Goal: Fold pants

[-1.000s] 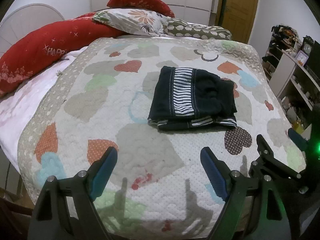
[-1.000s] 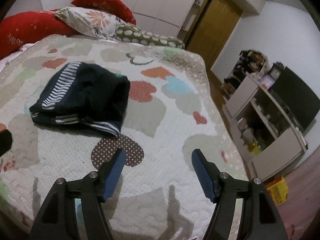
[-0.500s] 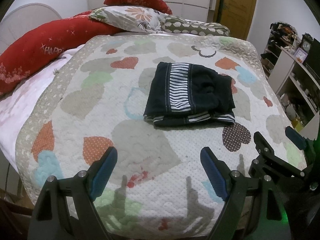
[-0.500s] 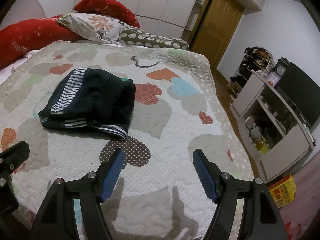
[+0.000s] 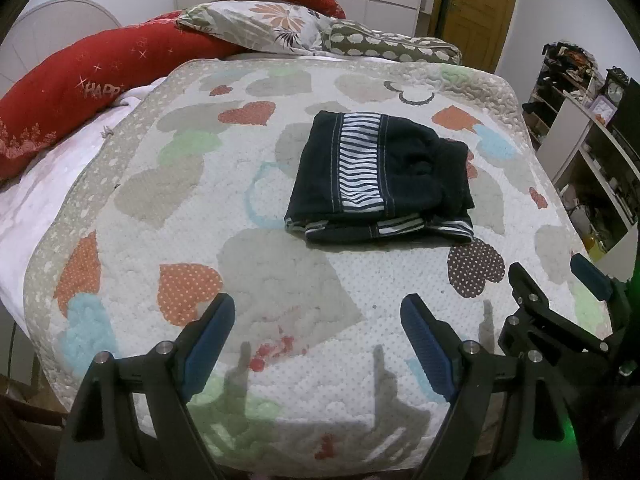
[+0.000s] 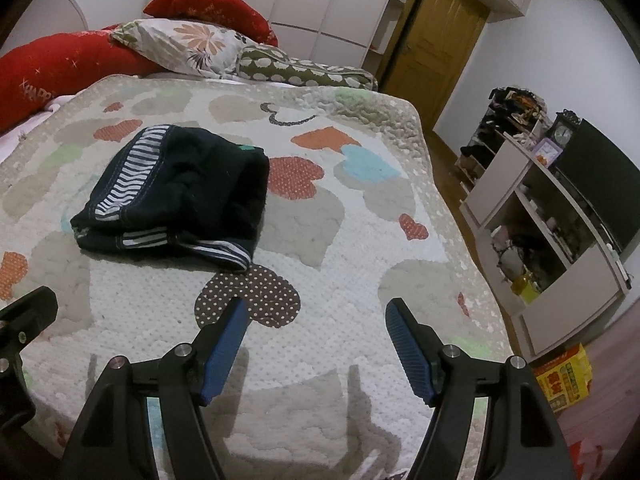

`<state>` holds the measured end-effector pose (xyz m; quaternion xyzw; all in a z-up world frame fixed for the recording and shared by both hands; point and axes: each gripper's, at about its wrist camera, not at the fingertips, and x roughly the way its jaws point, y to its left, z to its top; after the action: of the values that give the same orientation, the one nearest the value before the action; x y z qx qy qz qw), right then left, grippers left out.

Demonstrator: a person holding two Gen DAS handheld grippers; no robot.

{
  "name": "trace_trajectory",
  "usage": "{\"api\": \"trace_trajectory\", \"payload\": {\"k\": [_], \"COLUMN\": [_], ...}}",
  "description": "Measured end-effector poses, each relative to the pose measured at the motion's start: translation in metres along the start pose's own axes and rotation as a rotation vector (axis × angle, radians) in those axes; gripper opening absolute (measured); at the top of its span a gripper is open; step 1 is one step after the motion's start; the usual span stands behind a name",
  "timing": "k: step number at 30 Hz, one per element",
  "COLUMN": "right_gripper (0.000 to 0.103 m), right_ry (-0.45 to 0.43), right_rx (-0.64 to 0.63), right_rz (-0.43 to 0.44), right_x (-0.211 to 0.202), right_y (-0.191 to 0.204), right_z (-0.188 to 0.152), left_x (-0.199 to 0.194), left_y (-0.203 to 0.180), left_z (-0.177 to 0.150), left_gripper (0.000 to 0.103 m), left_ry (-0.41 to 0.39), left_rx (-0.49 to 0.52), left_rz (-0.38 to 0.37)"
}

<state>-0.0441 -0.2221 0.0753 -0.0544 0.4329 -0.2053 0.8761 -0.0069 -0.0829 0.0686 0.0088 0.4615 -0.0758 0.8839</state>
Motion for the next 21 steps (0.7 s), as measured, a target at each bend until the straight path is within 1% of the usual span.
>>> {"api": "trace_trajectory", "payload": {"k": [21], "right_gripper": [0.075], "right_ry": [0.021], "right_rx": [0.004], "right_rz": [0.016], "right_x": [0.009], "right_y": [0.000], "right_z": [-0.004], "left_x": [0.011], "left_y": [0.001], "left_z": [-0.001], "left_gripper": [0.084], "left_ry": [0.030], "left_rx": [0.005], "left_rz": [0.001]}}
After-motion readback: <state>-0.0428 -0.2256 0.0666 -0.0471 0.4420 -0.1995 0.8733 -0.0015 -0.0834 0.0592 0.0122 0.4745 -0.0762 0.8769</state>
